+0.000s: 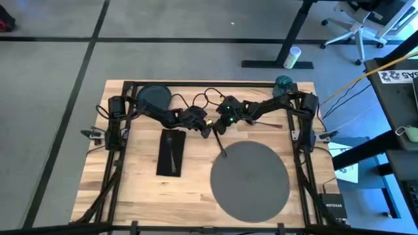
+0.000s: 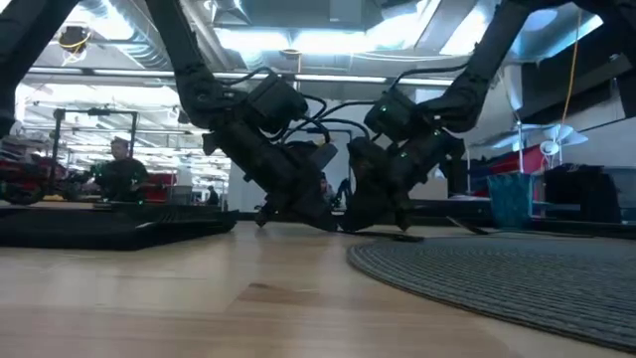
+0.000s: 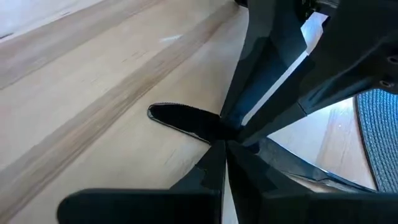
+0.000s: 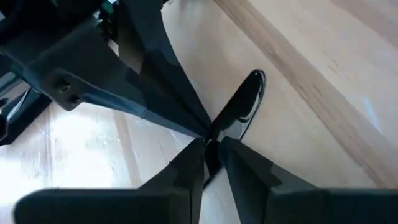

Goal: Set table place
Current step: Put the black knife on the gray table mat

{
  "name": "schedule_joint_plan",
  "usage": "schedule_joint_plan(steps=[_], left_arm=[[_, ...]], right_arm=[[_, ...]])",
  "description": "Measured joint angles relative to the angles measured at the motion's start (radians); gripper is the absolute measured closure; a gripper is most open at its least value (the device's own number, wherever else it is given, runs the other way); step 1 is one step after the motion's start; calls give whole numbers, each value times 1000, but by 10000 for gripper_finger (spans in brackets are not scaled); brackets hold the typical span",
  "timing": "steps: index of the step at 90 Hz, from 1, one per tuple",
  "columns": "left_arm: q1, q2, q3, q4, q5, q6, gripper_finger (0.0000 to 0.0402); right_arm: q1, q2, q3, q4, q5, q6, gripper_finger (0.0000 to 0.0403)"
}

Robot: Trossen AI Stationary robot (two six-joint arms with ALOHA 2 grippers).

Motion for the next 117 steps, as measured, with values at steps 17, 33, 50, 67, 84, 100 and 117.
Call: schedule_joint_plan(steps=[17, 33, 50, 67, 84, 100, 117], left_arm=[[-14, -28, -4, -6, 21, -27, 402], [0, -28, -4, 2, 9, -48, 402], [-3, -27, -4, 27, -4, -47, 402], [-2, -29, -3, 58, -9, -46, 402], [0, -30, -3, 58, -8, -49, 402], [17, -30, -3, 58, -9, -49, 402], [32, -29, -2, 57, -8, -35, 402]], right_arm=[[0, -19, 0, -3, 0, -6, 347], [-1, -44, -2, -17, 9, -16, 347], [-2, -50, -2, -45, 27, -32, 347], [-2, -57, -1, -53, 37, -38, 347], [-3, -62, -2, -51, 55, -38, 347], [-3, -63, -2, -48, 61, -39, 347], [-1, -69, -2, -48, 60, -53, 347]])
